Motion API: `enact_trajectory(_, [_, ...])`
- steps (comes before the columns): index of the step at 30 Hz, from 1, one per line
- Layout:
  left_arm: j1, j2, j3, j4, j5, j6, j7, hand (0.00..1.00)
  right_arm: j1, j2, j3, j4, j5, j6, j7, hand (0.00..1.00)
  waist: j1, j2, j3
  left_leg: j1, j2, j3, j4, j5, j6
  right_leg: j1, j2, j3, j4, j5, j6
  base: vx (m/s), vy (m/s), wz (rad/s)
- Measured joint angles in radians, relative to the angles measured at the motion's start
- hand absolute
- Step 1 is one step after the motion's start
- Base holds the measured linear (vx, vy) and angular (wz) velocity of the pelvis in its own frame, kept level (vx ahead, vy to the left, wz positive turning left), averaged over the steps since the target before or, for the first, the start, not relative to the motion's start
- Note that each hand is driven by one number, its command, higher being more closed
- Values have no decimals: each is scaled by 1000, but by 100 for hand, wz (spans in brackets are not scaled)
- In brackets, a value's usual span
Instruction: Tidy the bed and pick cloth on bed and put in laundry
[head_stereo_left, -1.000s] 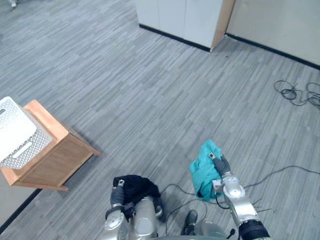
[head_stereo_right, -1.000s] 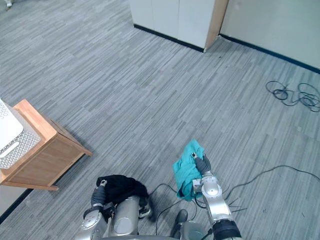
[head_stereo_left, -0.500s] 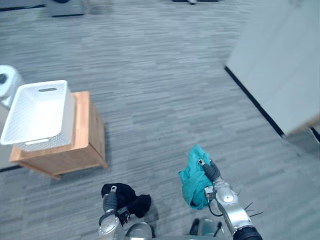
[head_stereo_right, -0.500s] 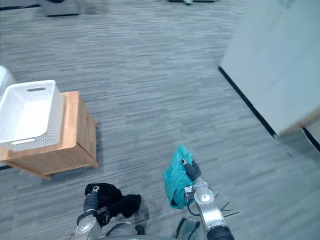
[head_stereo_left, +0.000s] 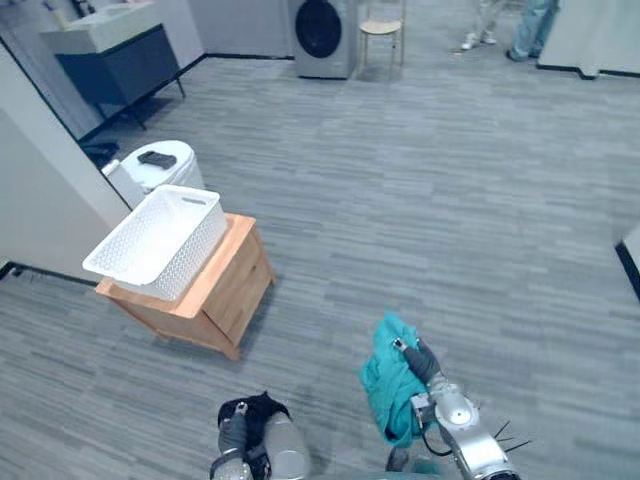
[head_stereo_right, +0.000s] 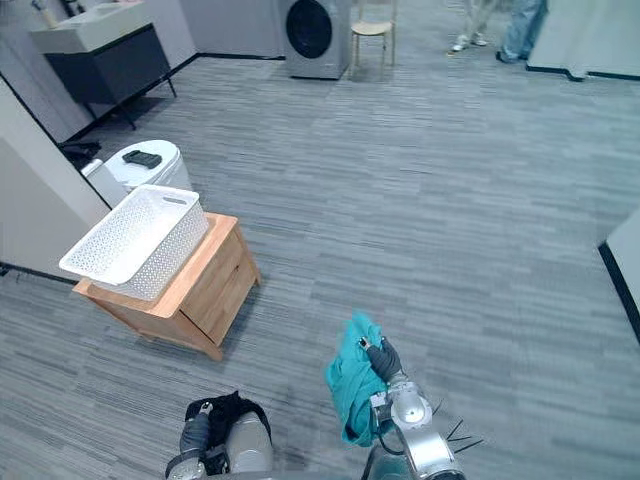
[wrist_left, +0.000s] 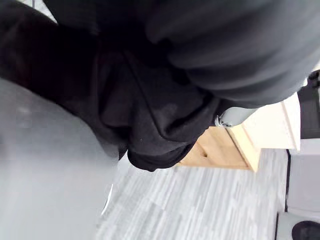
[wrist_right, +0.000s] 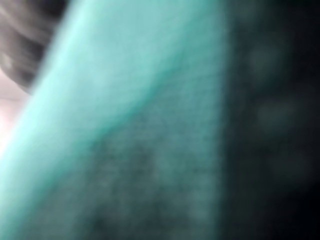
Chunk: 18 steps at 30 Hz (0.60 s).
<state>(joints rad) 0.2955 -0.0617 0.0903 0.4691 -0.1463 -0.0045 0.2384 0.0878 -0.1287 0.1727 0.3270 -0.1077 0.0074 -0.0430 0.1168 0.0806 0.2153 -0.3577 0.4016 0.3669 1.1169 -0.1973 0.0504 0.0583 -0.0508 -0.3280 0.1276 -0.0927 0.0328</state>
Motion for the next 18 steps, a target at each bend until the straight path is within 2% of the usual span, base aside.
enact_trajectory(1, [-3,0,-1,-1,0,0,-1,100,-1,-1,-3,0,0,0,0,100,3,0,1,-6,-7,24,-35,-3,-4,4,0,-6,-5,-3,0,439,-201,79])
enact_trajectory(2, [-15,1,-1,-10,1,0,-17,100,-8,-2,-16,0,0,2,2,100,5,-3,2,-7,-73,186,-331,-12,-23,40,1,-75,-47,-14,11,395,-134,77])
enact_trajectory(3, [-20,1,-1,-10,1,0,-20,100,-11,-3,-16,0,-2,2,2,100,2,-6,5,3,-93,233,-414,-10,-26,53,1,-97,-56,-12,15,518,-121,131])
enact_trajectory(4, [-28,-1,-2,-10,2,2,-22,100,-23,-12,-18,0,-10,2,3,100,2,-17,11,42,-147,373,-650,3,-42,99,0,-155,-76,-26,30,455,-89,96])
enact_trajectory(6, [-28,-3,-1,-13,3,7,-22,100,-44,-24,-18,0,-19,2,2,100,9,-27,13,75,-184,482,-813,16,-53,148,7,-200,-95,-44,51,441,-60,88])
enact_trajectory(7, [-12,-3,3,-32,4,16,-21,100,-60,-26,-18,-3,-21,1,2,100,9,-27,13,104,-198,520,-860,24,-49,196,21,-223,-105,-61,78,412,-23,76])
enact_trajectory(8, [1,-4,9,-38,5,19,-21,100,-60,-20,-17,-10,-22,1,-1,100,10,-32,9,119,-210,517,-860,69,25,230,16,-237,-101,-72,96,542,4,82])
enact_trajectory(9, [11,-8,17,-38,11,24,-21,100,-52,-13,-9,-19,-23,1,2,100,9,-57,-6,133,-215,515,-847,76,72,235,-11,-252,-42,-82,111,580,94,76])
enact_trajectory(10, [17,-1,30,-39,14,25,-22,100,-53,-5,3,-26,-27,-1,4,100,9,-66,-14,155,-230,492,-849,54,107,186,-65,-247,145,-87,121,699,190,69])
enact_trajectory(11, [20,-3,41,-42,14,27,-21,100,-52,5,7,-34,-35,-4,7,100,8,-71,-15,175,-249,467,-860,47,117,131,-112,-243,329,-75,106,679,263,75])
enact_trajectory(12, [17,-8,46,-46,17,32,-20,100,-49,16,8,-38,-49,-10,9,100,-3,-85,-15,207,-286,426,-873,40,126,36,-190,-211,597,-40,43,669,243,125])
enact_trajectory(13, [2,8,38,-46,26,38,-18,100,-44,37,3,-37,-62,-10,12,100,-26,-90,-13,259,-324,358,-887,40,129,-55,-225,-121,835,-47,55,554,164,155])
enact_trajectory(15, [-9,32,15,-57,43,37,-18,100,-37,56,12,-38,-63,-12,24,100,-52,-79,-7,336,-349,263,-916,40,129,-111,-230,-90,898,-74,75,493,77,170])
enact_trajectory(16, [-15,47,-2,-71,47,36,-16,100,-36,65,17,-38,-62,-24,25,100,-55,-72,-3,370,-359,215,-936,40,128,-151,-230,-75,863,-97,78,501,9,174])
enact_trajectory(18, [-43,63,-14,-77,62,20,-15,100,-40,71,27,-45,-61,-39,25,100,-73,-78,-3,406,-386,99,-970,36,114,-231,-214,-9,653,-121,76,487,-115,180])
